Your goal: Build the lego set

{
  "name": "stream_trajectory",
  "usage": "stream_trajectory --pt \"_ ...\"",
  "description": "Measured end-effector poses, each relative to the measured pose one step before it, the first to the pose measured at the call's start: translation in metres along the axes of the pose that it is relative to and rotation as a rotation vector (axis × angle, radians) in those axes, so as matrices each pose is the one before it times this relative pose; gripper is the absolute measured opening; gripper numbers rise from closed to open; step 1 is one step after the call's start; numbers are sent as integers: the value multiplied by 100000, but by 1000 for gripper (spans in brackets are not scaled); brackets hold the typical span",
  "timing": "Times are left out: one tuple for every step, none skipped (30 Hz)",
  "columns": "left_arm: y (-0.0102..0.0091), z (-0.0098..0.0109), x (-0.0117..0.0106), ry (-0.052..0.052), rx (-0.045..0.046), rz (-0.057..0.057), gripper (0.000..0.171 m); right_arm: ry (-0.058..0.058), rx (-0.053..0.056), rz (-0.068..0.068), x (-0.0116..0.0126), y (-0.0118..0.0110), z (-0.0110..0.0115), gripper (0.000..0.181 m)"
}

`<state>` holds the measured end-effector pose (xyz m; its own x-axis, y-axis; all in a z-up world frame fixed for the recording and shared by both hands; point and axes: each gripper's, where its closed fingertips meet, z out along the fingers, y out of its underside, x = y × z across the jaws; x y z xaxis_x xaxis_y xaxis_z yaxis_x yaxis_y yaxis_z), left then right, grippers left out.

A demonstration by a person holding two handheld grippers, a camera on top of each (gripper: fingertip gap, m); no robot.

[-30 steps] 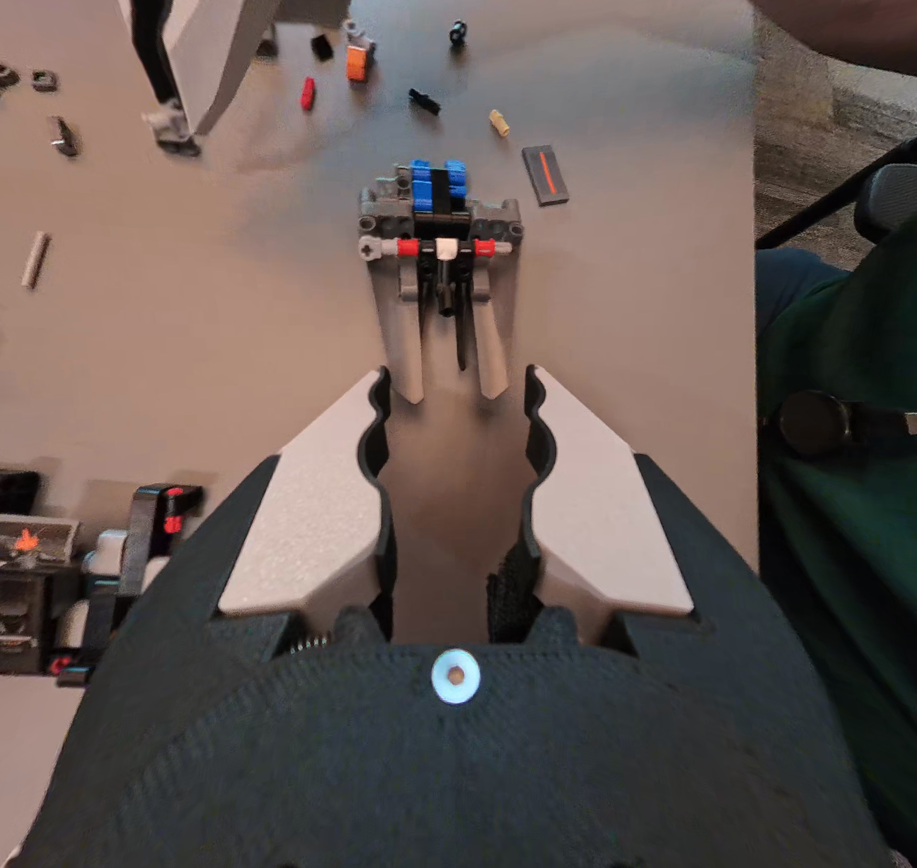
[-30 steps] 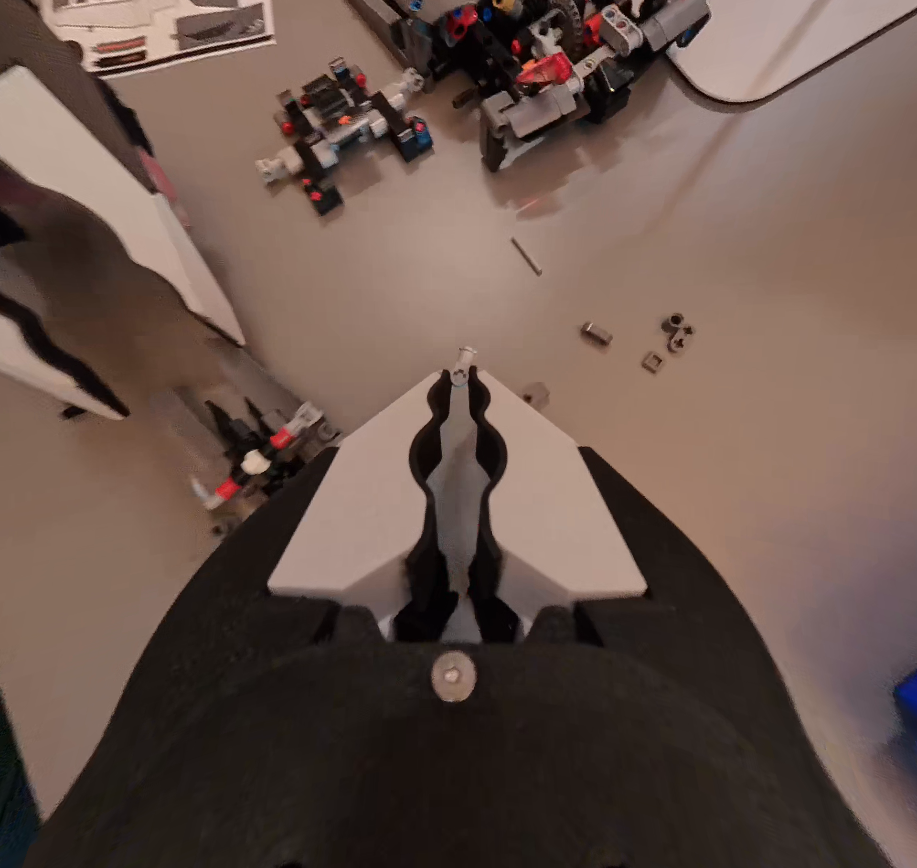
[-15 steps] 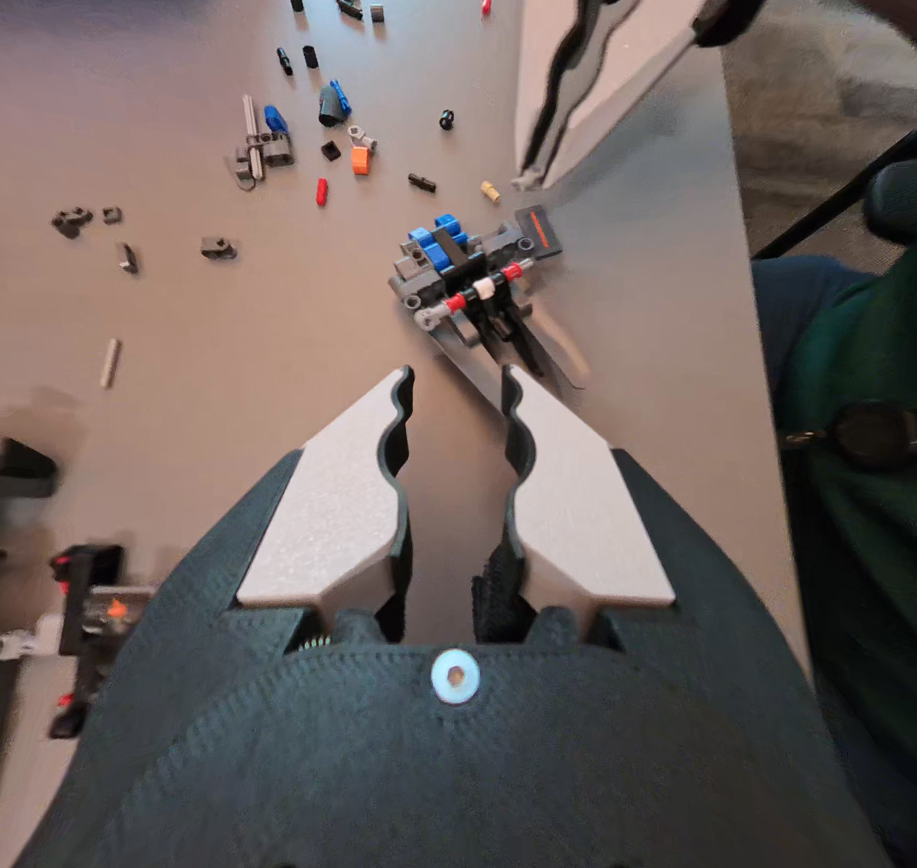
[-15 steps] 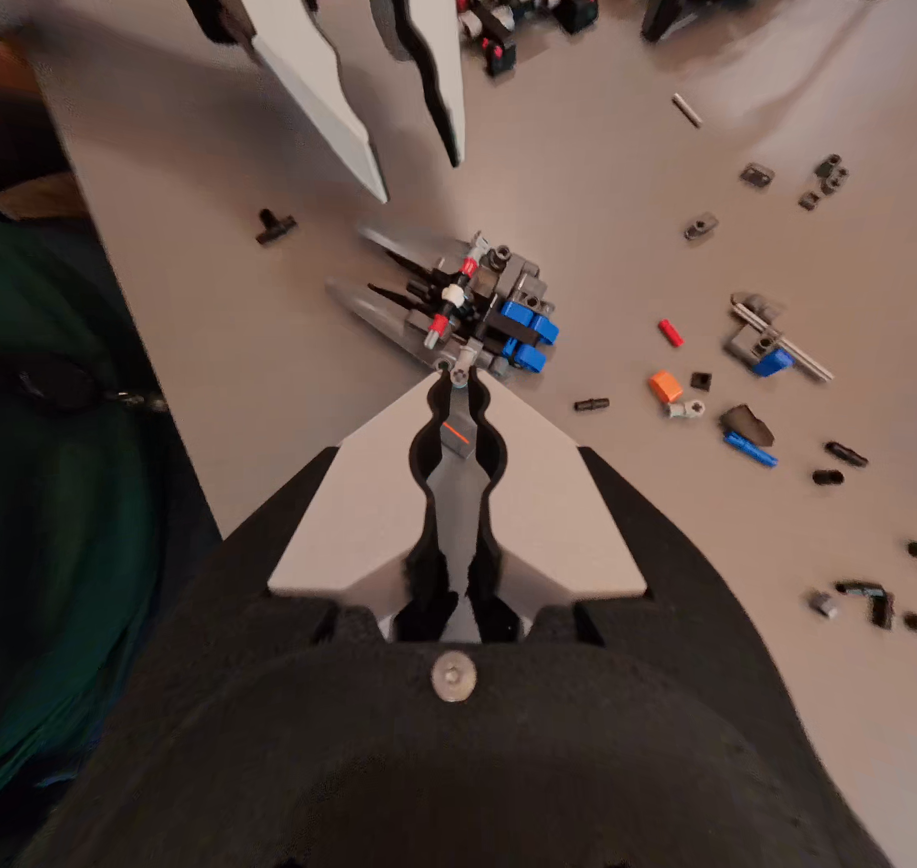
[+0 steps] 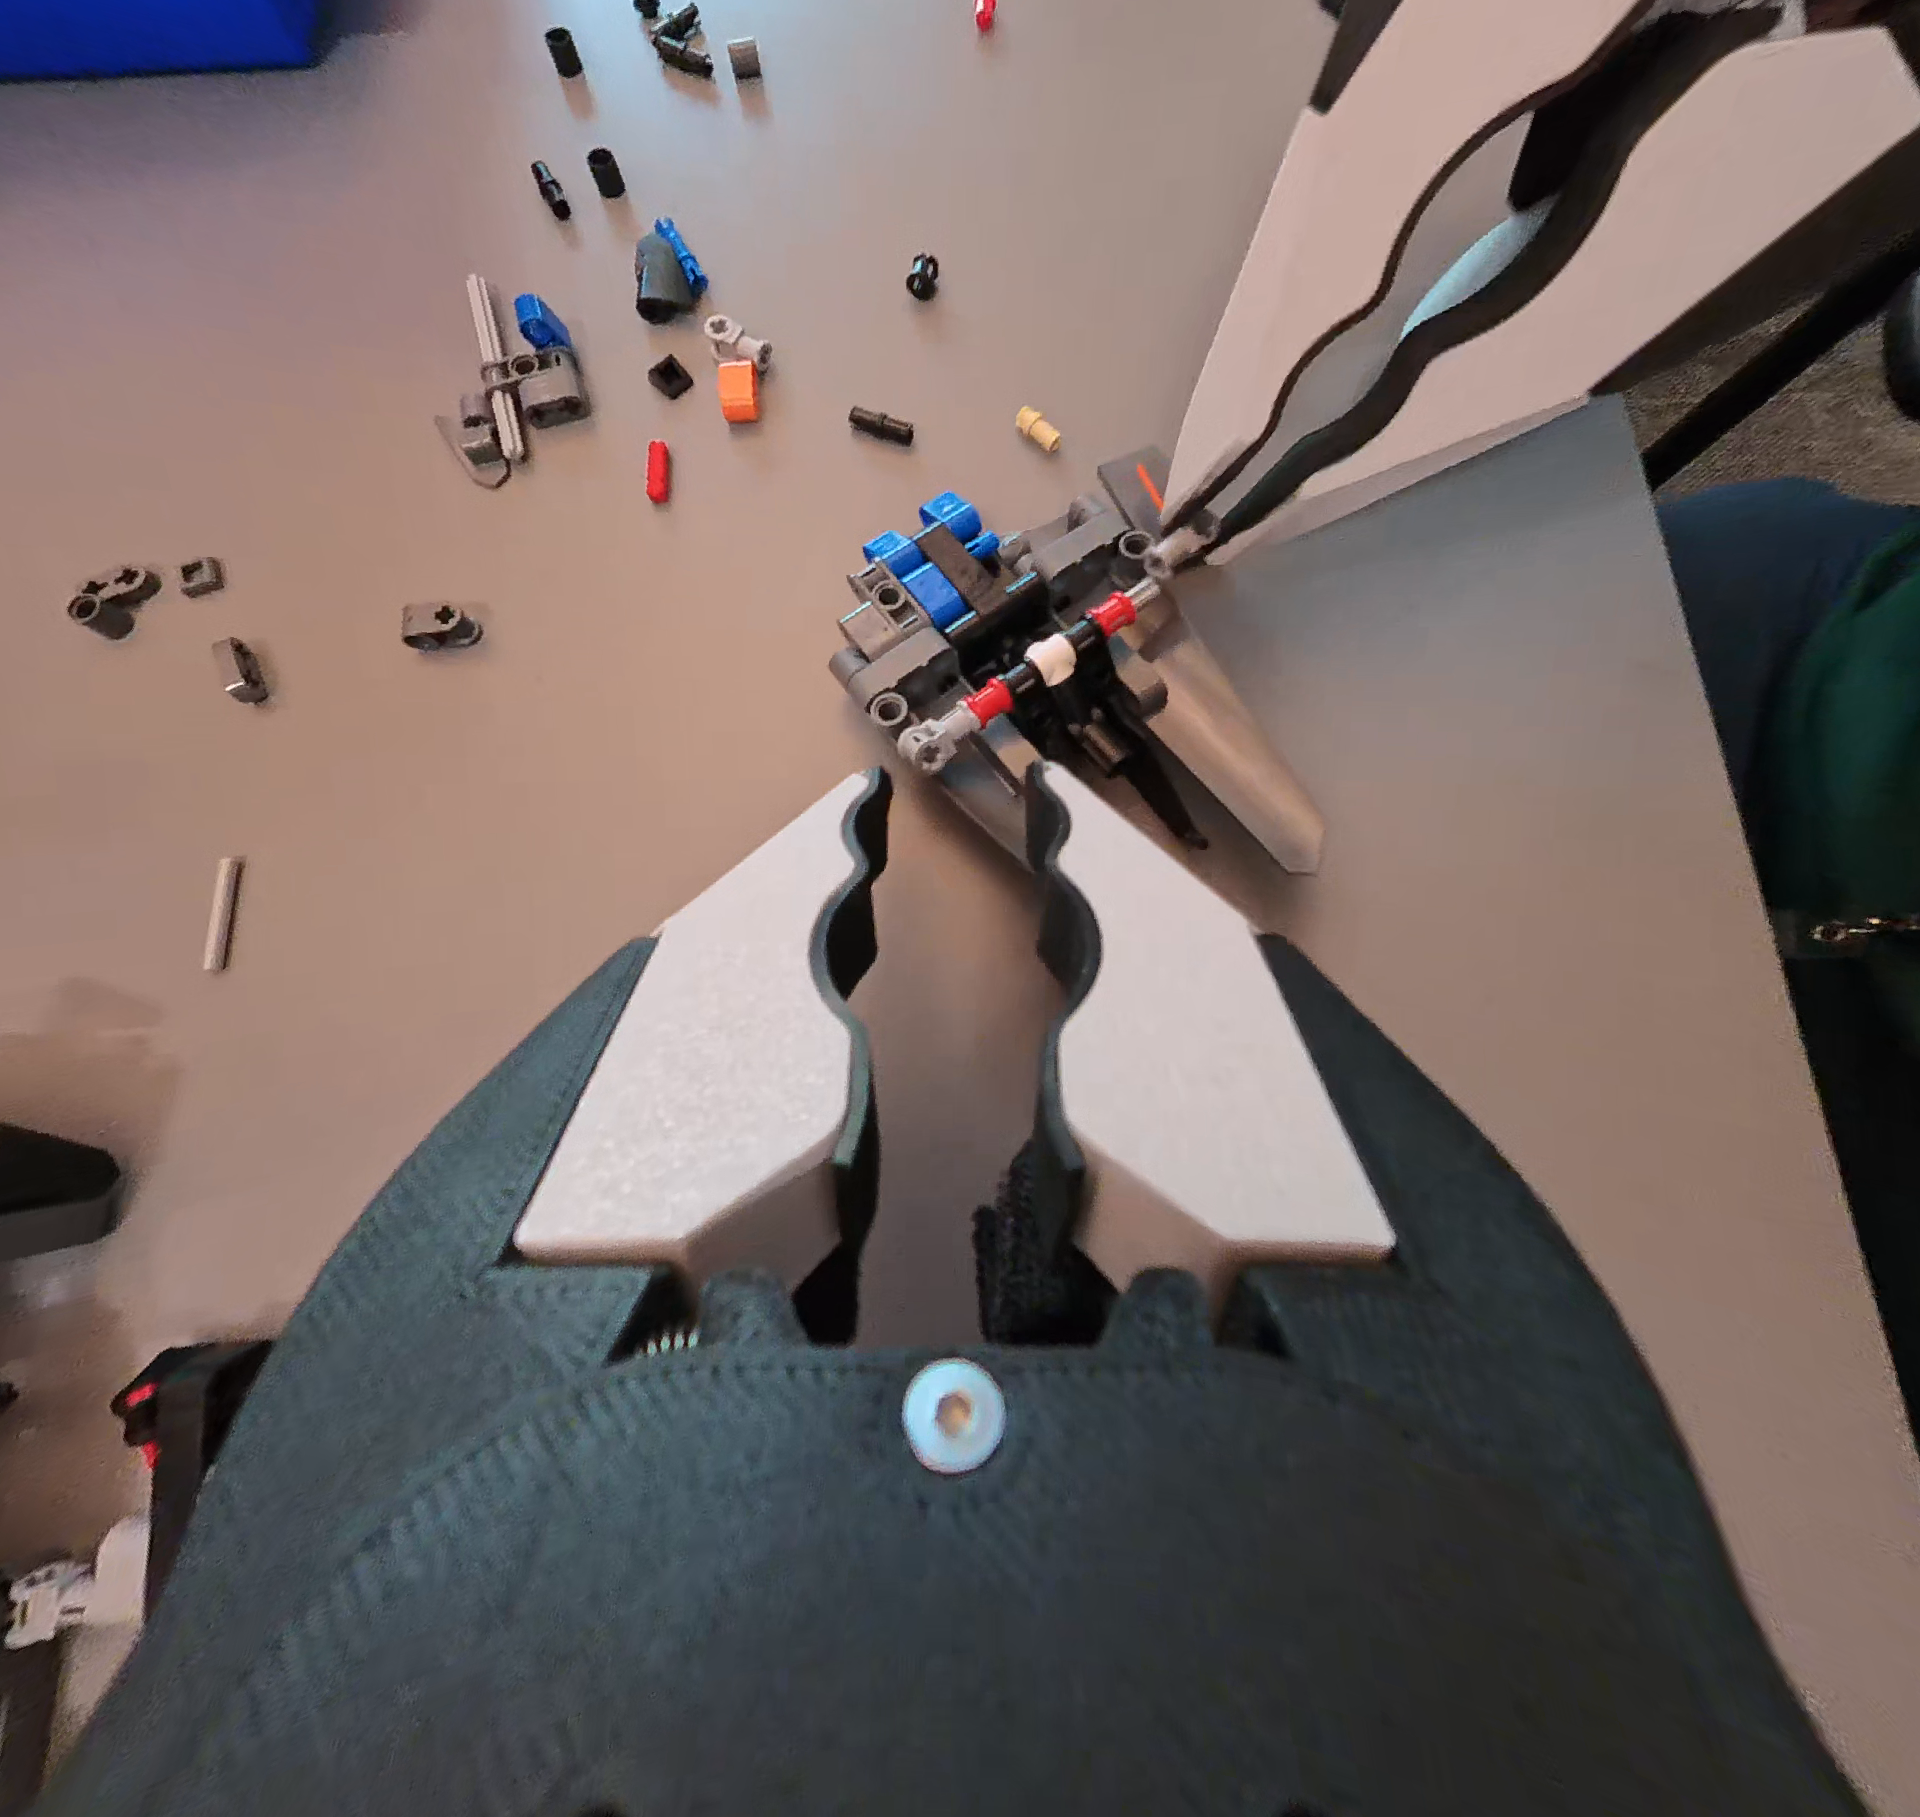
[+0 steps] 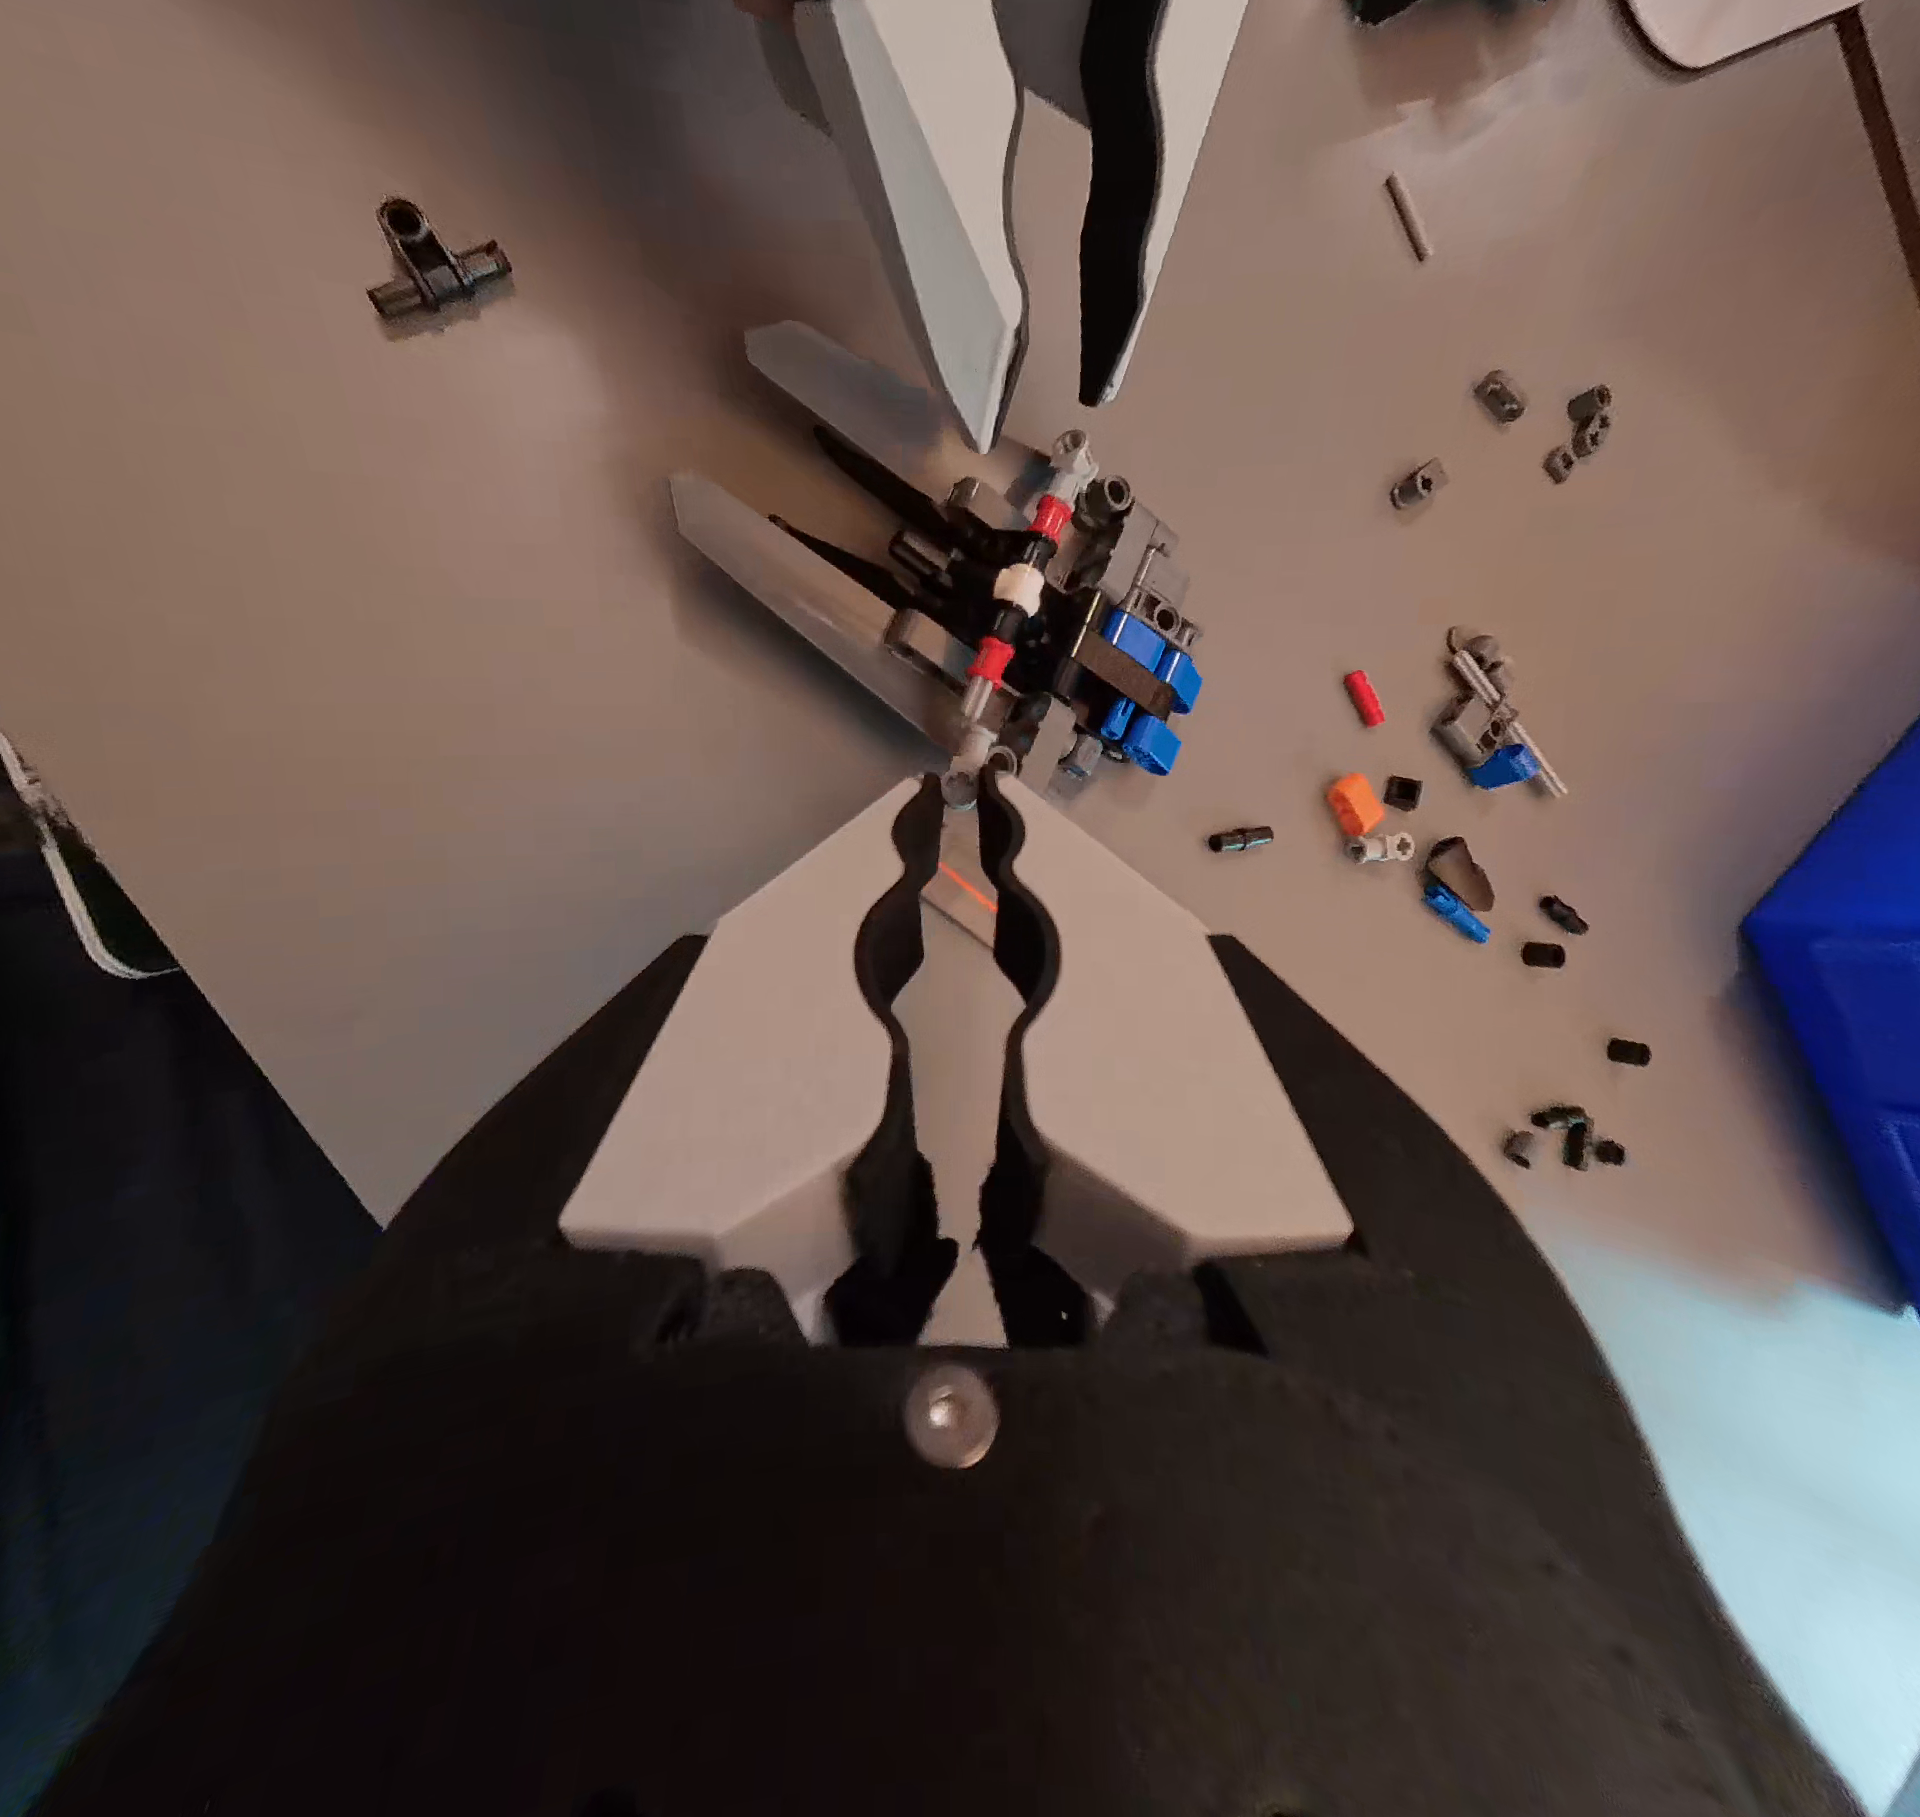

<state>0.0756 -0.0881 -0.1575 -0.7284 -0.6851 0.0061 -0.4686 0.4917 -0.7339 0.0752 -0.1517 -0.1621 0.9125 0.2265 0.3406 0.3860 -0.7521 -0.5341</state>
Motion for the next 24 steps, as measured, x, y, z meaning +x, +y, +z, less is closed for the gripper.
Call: stream_trajectory --pt "183 84 86 593 -577 427 24 1872 -1025 -792 34 53 17 5" --pt "59 89 82 534 113 188 24 653 -1048 -694 -122 22 30 5" --pt "-24 83 -42 -401 571 -100 23 308 -1401 -914 -172 49 83 5" --pt "-24 110 65 195 413 -62 22 1204 -1361 -315 19 41 94 5" --pt "-128 82 53 -108 878 637 22 948 -1258 43 28 21 84 5" --pt "-258 -1 -55 -1199 1565 1163 20 179 -1272 -489 -76 45 74 5" --pt "-111 37 84 -241 448 928 20 1252 -1235 -516 86 55 43 5" --pt "46 62 74 -200 -674 995 21 1014 -850 430 122 32 7 5" --pt "35 48 -88 -1250 -255 961 20 -220 -32 403 -48 -70 -5 5" --pt "17 55 22 -404 -72 399 20 -180 382 139 -58 -94 13 5" --pt "58 16 -85 -937 -286 -38 20 1036 -5 911 166 11 0 5" --pt "-16 -10 -42 -594 111 -179 19 545 -174 1101 132 69 6 5" --pt "-4 20 65 87 111 62 19 -340 -80 412 -27 84 29 5" --pt "-50 -10 2 -445 497 209 19 269 424 -517 1 8 -10 5" --pt "20 12 -79 -630 -20 -512 17 370 315 9 7 -8 -36 5" --pt "-10 43 39 78 178 -779 18 -585 492 113 -132 -75 -49 5" --pt "-15 47 11 -170 164 -172 18 291 263 -493 -42 -56 -58 5" --pt "20 29 -35 -685 -1 475 18 971 -242 -839 40 -14 -34 5" --pt "42 33 -34 -570 -266 -119 18 871 121 -171 61 -53 -36 5" --pt "-4 28 27 -151 -135 -77 18 -119 65 210 -50 -41 1 5" --pt "16 13 -15 -385 -108 475 18 423 346 -10 23 -56 8 5" --pt "45 16 -81 -567 -265 153 18 524 571 -223 33 -76 -7 5" --pt "15 26 4 -6 -128 -251 18 280 -155 -501 -15 43 28 5" --pt "-60 -2 -18 -137 310 -357 18 563 126 -198 42 7 -10 5"
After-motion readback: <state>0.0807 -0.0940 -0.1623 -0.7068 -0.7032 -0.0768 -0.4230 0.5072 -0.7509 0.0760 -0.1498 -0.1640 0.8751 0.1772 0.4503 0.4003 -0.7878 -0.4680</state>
